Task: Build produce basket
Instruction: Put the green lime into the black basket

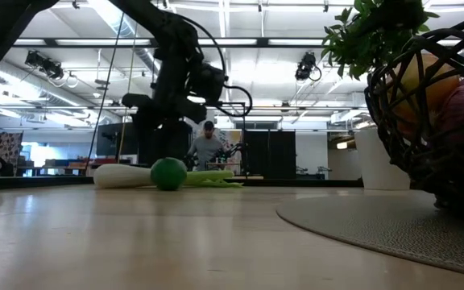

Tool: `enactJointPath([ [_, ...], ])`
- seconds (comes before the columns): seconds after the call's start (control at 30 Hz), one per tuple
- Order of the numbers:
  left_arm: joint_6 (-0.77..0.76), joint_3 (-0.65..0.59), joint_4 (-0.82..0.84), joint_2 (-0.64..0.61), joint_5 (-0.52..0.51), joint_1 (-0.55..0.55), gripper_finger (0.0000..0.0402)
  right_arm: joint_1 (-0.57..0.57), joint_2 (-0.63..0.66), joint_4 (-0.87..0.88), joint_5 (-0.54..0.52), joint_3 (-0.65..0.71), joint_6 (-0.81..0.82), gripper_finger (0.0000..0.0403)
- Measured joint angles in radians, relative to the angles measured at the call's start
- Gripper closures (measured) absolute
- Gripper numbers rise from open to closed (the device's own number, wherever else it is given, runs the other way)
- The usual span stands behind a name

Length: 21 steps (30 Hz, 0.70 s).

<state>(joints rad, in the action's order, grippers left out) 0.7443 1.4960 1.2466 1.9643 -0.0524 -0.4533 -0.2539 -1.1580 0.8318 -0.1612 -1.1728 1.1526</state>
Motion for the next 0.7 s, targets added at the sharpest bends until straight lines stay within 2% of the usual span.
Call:
enactJointPath([
  [0.43,0.002,0.024,-0.033,-0.057,-0.047,0.014,0.0138,0.001,0.0,-0.011,-0.005,0.0,0.026,0.004],
  [0.7,0.128,0.021,-0.12,-0.085,-0.026,0.016,0.0138,0.002,0.0,-0.032,-0.056,0.0,0.024,0.004],
])
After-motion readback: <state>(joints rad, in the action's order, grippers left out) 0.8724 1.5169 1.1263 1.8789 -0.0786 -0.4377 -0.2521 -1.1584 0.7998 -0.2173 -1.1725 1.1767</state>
